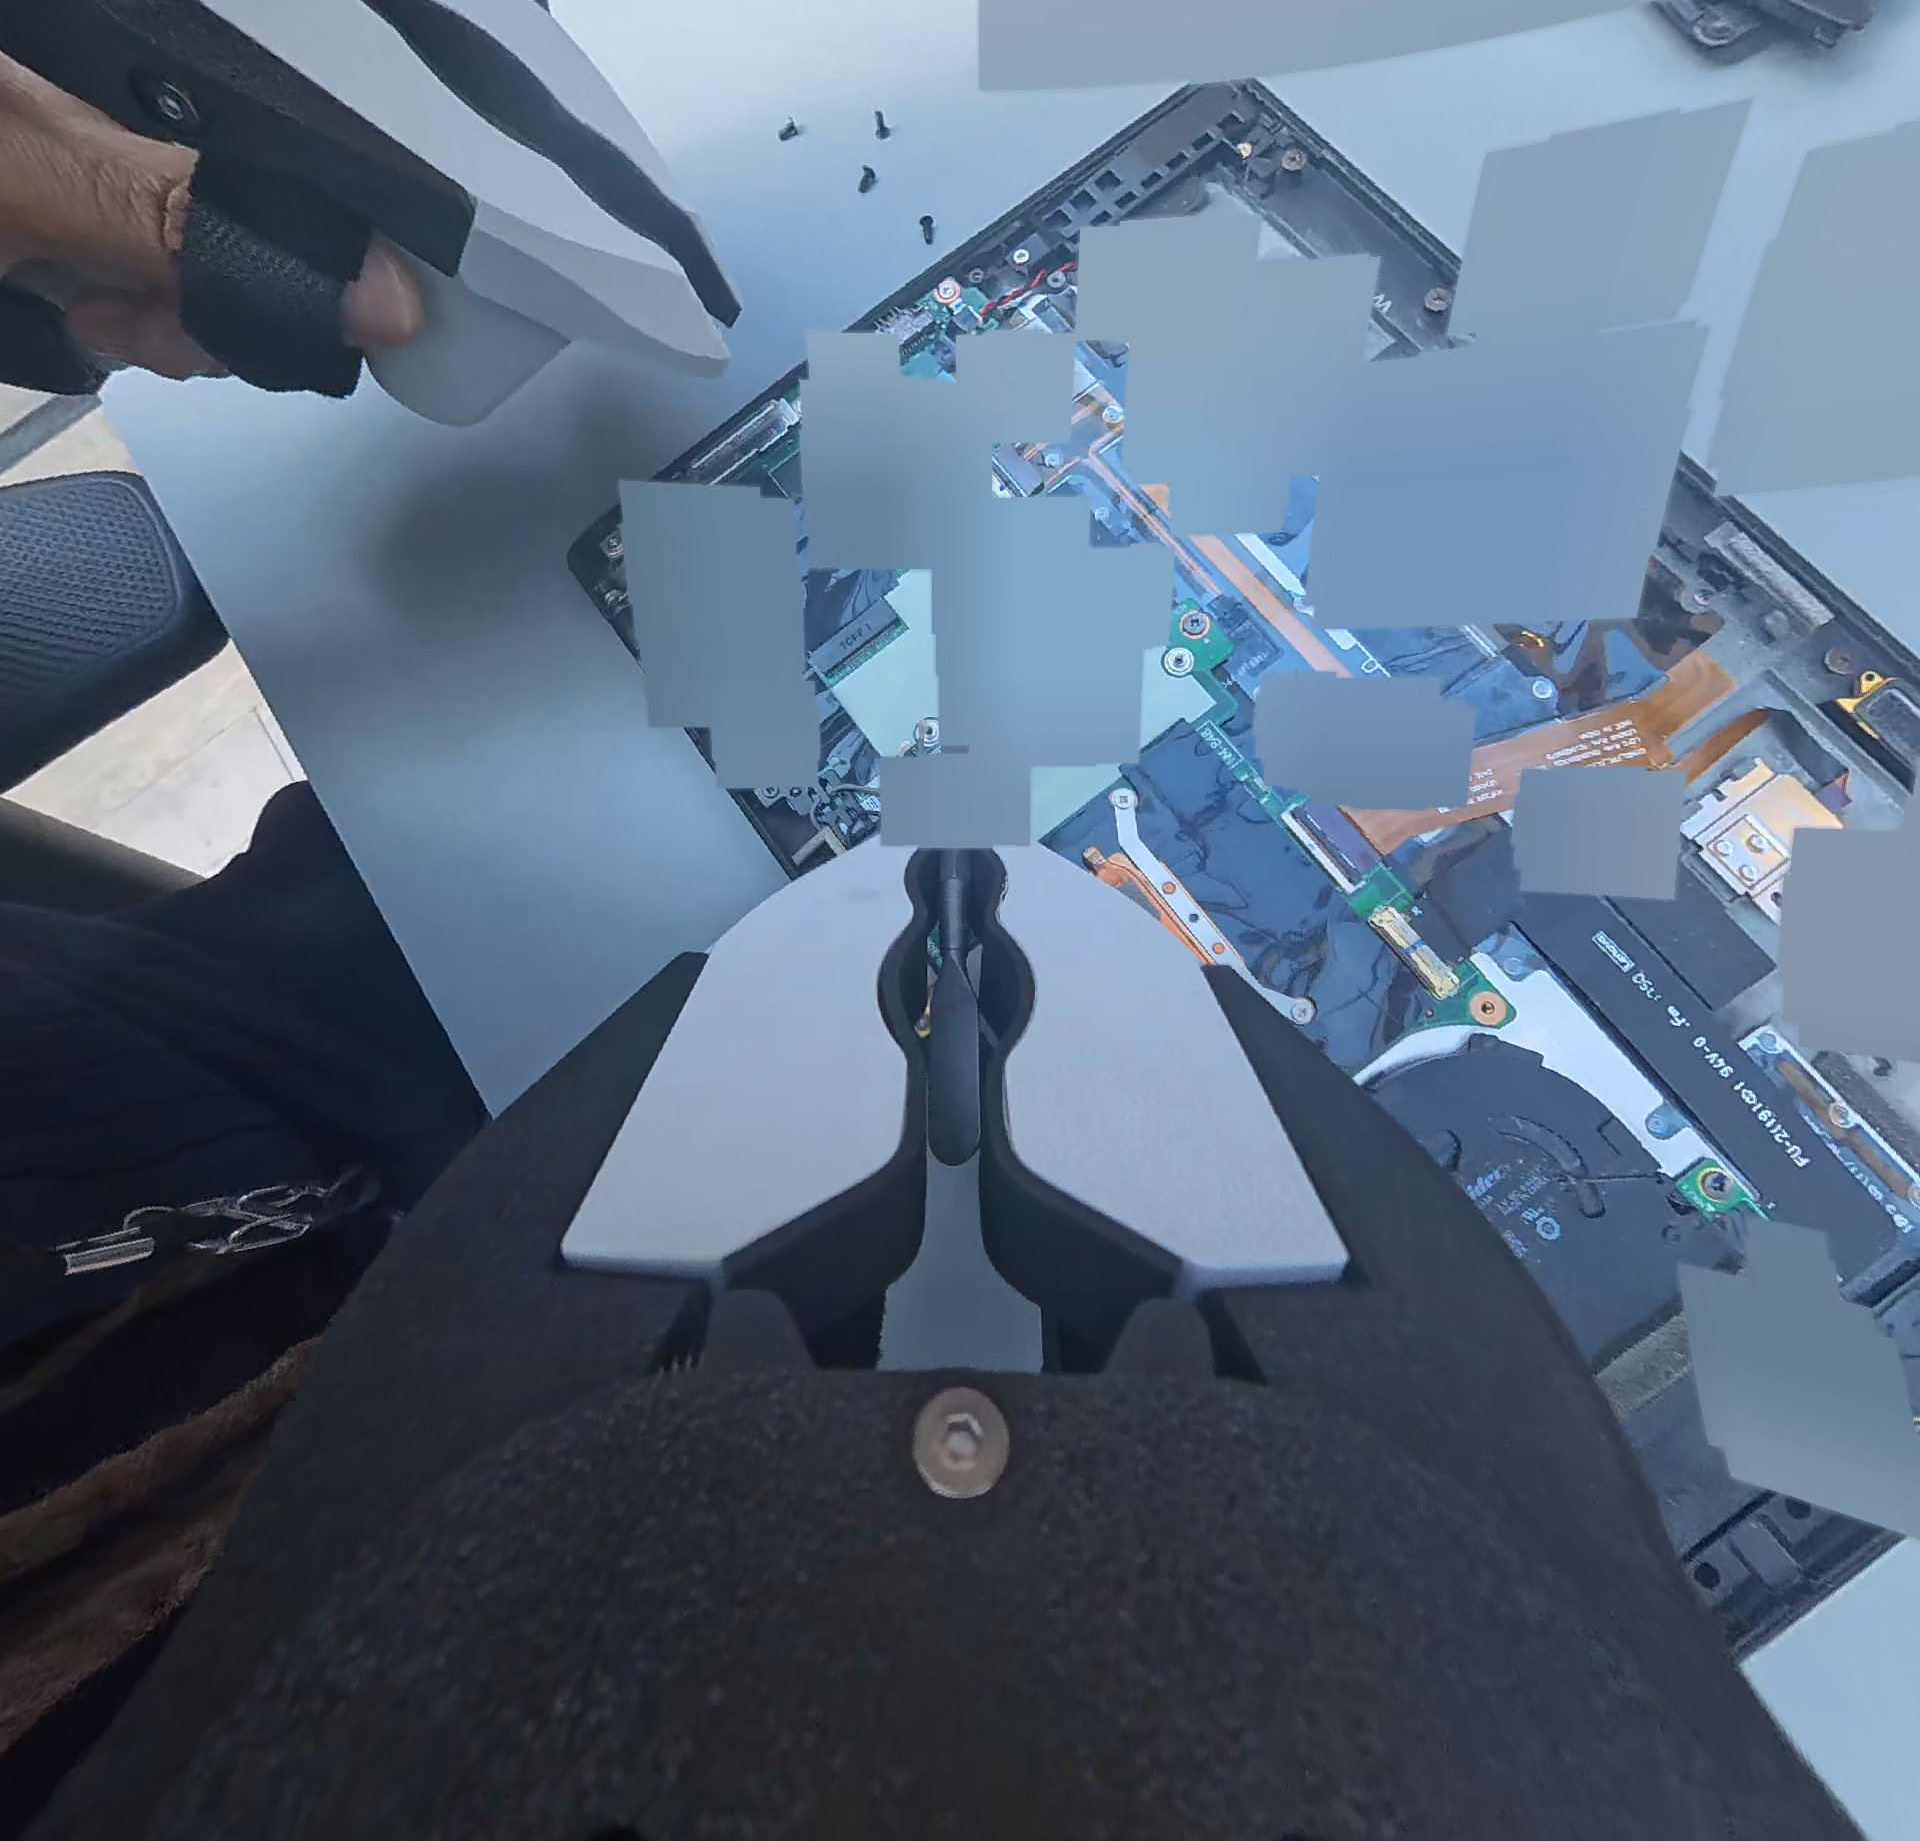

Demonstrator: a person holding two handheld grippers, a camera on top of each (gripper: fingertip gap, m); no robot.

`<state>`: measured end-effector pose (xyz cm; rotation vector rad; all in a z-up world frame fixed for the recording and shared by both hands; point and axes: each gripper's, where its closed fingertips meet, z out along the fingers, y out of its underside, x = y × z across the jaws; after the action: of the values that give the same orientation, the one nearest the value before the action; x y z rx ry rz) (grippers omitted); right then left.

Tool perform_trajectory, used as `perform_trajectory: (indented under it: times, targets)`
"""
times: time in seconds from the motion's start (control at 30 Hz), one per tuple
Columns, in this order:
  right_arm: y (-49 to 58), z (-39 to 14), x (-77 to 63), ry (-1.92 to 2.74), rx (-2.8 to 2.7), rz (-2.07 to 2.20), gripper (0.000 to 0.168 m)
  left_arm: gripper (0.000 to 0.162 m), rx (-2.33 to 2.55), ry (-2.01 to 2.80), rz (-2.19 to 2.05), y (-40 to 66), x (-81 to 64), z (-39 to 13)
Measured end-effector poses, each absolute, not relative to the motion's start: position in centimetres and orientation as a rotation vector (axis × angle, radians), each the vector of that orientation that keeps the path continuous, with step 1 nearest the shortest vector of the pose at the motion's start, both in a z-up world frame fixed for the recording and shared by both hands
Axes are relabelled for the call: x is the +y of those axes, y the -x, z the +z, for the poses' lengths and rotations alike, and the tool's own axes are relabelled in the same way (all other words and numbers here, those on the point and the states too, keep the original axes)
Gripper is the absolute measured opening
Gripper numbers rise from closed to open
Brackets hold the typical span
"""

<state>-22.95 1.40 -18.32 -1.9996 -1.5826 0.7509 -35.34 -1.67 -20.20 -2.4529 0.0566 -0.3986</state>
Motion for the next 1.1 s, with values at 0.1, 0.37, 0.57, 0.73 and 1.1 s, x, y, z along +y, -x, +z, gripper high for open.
perform_trajectory:
  times: [0.1, 0.37, 0.57, 0.73, 1.1]
  targets:
    - [23.5, -18.4, 1.1, 1.993, -1.593, 0.774, 0.003, 0.016, 0.048, 2.447, -0.391, 35.6, -1.6, -20.2]
    - [24.7, -18.6, 1.5, 1.99, -1.611, 0.8, 0.004, 0.004, 0.055, 2.444, -0.411, 35.9, -1.2, -20.3]
    - [25.2, -19.1, 1.9, 2.023, -1.615, 0.828, 0.004, 0.0, 0.082, 2.456, -0.447, 35.6, -0.7, -20.6]
    - [25.7, -19.2, 2.6, 2.037, -1.604, 0.819, 0.004, 0.0, 0.097, 2.468, -0.458, 35.5, -0.2, -20.9]
    - [26.2, -19.5, 2.8, 2.046, -1.611, 0.864, 0.004, 0.0, 0.103, 2.48, -0.481, 35.6, 0.7, -21.2]
